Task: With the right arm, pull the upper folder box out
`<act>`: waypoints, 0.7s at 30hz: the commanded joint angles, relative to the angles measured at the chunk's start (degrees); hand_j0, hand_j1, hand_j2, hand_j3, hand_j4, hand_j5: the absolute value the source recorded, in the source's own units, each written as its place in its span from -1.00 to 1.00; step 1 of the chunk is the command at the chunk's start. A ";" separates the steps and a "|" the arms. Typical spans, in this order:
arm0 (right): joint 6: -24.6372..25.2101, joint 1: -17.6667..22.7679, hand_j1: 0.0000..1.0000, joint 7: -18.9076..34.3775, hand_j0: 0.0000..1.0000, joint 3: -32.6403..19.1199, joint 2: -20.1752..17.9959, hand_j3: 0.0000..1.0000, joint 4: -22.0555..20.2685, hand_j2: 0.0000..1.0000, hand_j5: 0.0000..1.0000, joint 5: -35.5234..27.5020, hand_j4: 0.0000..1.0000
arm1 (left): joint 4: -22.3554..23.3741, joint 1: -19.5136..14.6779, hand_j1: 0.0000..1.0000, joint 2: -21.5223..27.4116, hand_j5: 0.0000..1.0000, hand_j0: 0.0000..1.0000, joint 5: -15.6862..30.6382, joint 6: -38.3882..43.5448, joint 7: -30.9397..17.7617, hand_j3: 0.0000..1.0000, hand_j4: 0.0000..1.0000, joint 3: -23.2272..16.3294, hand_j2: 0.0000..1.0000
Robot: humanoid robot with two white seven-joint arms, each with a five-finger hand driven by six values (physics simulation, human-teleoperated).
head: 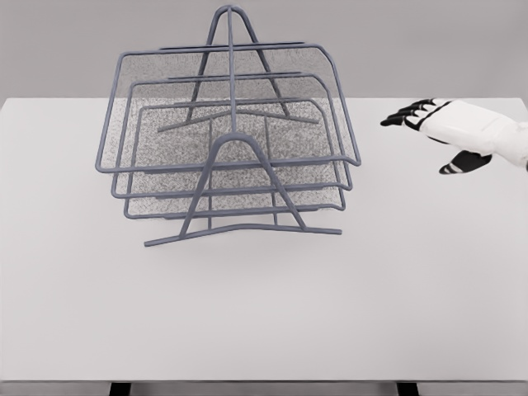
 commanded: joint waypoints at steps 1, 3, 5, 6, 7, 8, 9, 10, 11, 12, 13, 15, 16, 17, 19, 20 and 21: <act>0.02 0.00 1.00 -0.02 1.00 0.10 0.05 1.00 0.23 1.00 1.00 0.08 1.00 | 0.04 0.00 1.00 0.00 1.00 1.00 -0.01 -0.01 0.00 1.00 1.00 -0.08 1.00; 0.11 -0.79 1.00 -0.02 1.00 -0.25 0.75 1.00 0.76 1.00 1.00 0.60 1.00 | 0.04 0.00 1.00 0.00 1.00 1.00 -0.01 -0.01 0.00 1.00 1.00 0.01 1.00; -2.70 -2.64 1.00 -0.02 1.00 -0.34 0.93 1.00 0.59 1.00 1.00 2.54 1.00 | 0.04 0.00 1.00 0.00 1.00 1.00 -0.01 -0.01 0.00 1.00 1.00 0.01 1.00; -4.02 -3.60 1.00 -0.02 1.00 -0.34 2.60 1.00 0.41 1.00 1.00 2.54 1.00 | 0.04 0.00 1.00 0.00 1.00 1.00 -0.01 -0.01 0.00 1.00 1.00 0.01 1.00; -4.11 -5.01 1.00 -0.02 1.00 -0.34 4.71 1.00 0.15 1.00 1.00 2.54 1.00 | 0.04 0.00 1.00 0.00 1.00 1.00 -0.01 -0.01 0.00 1.00 1.00 0.01 1.00; -4.55 -5.62 1.00 -0.02 1.00 -0.17 5.68 1.00 -0.38 1.00 1.00 2.54 1.00 | 0.04 0.00 1.00 0.00 1.00 1.00 -0.01 -0.01 0.00 1.00 1.00 0.01 1.00; -5.51 -5.71 1.00 -0.02 1.00 0.19 5.76 1.00 -0.73 1.00 1.00 2.54 1.00 | 0.04 0.00 1.00 0.00 1.00 1.00 -0.01 -0.01 0.00 1.00 1.00 0.01 1.00; -7.62 -5.89 1.00 -0.02 1.00 0.36 5.76 1.00 -1.08 1.00 1.00 2.54 1.00 | 0.04 0.00 1.00 0.00 1.00 1.00 -0.01 -0.01 0.00 1.00 1.00 0.01 1.00; -8.06 -6.24 1.00 -0.02 1.00 0.27 5.85 1.00 -1.79 1.00 1.00 2.54 1.00 | 0.04 0.00 1.00 0.00 1.00 1.00 -0.01 -0.01 0.00 1.00 1.00 0.01 1.00; -8.33 -6.77 1.00 -0.02 1.00 -2.27 7.61 1.00 -2.32 1.00 1.00 2.45 1.00 | 0.04 0.00 1.00 0.00 1.00 1.00 -0.01 -0.01 0.00 1.00 1.00 0.01 1.00; -8.50 -6.24 1.00 -0.02 1.00 -7.54 7.87 1.00 -1.97 1.00 1.00 2.45 1.00 | 0.04 0.00 1.00 0.00 1.00 1.00 -0.01 -0.01 0.00 1.00 1.00 -0.08 1.00; -8.41 -6.06 1.00 -0.02 1.00 -9.48 7.52 1.00 -2.05 1.00 1.00 2.36 1.00 | 0.04 0.00 1.00 0.00 1.00 1.00 -0.01 -0.01 0.00 1.00 1.00 0.01 1.00; -8.50 -6.06 1.00 -0.02 1.00 -9.48 7.96 1.00 -2.14 1.00 1.00 2.36 1.00 | 0.04 0.00 1.00 0.00 1.00 1.00 -0.01 -0.01 0.00 1.00 1.00 0.01 1.00; -8.33 -6.15 1.00 -0.02 1.00 -9.39 8.22 1.00 -2.31 1.00 1.00 2.36 1.00 | 0.04 0.00 1.00 0.00 1.00 1.00 -0.01 -0.01 0.00 1.00 1.00 0.01 1.00; -7.80 -6.77 1.00 -0.02 1.00 -6.24 11.91 1.00 -2.14 1.00 1.00 2.36 1.00 | 0.04 0.00 1.00 0.00 1.00 1.00 -0.01 -0.01 0.00 1.00 1.00 0.01 1.00; -7.80 -6.77 1.00 -0.02 1.00 -4.65 12.97 1.00 -2.14 1.00 1.00 2.36 1.00 | 0.04 0.00 1.00 0.00 1.00 1.00 -0.01 -0.01 0.00 1.00 1.00 0.01 1.00; -7.80 -6.86 1.00 -0.02 1.00 -2.37 13.50 1.00 -2.14 1.00 1.00 2.36 1.00 | -0.05 0.00 1.00 0.00 1.00 1.00 -0.01 -0.01 0.00 1.00 1.00 0.01 1.00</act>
